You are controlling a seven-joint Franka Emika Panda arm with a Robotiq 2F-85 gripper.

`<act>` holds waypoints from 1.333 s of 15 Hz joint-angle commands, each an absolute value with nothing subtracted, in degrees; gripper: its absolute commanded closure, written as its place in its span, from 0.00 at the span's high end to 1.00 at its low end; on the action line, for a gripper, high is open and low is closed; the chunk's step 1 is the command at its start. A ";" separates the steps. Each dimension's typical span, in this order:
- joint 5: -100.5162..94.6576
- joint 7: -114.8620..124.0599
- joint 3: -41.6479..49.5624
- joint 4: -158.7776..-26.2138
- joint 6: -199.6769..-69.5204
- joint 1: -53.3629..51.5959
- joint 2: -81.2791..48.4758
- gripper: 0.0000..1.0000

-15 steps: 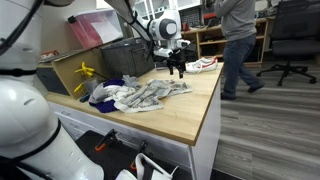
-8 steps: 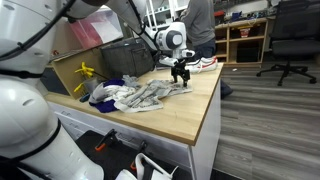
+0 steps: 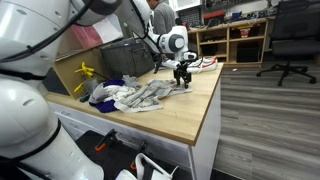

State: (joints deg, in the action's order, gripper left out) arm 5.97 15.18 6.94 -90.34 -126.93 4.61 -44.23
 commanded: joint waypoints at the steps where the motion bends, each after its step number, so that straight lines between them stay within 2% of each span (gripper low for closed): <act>1: 5.73 16.40 7.50 -87.32 -125.08 5.00 -45.96 0.49; 5: 5.63 16.18 7.62 -86.98 -125.32 5.27 -47.41 0.19; 8: 5.53 15.90 7.31 -86.76 -125.31 4.99 -47.61 0.00; 20: -5.99 16.49 10.72 -82.86 -126.32 -0.60 -46.45 0.01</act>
State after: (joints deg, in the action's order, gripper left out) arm -2.54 15.22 9.13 -85.32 -126.84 1.44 -46.44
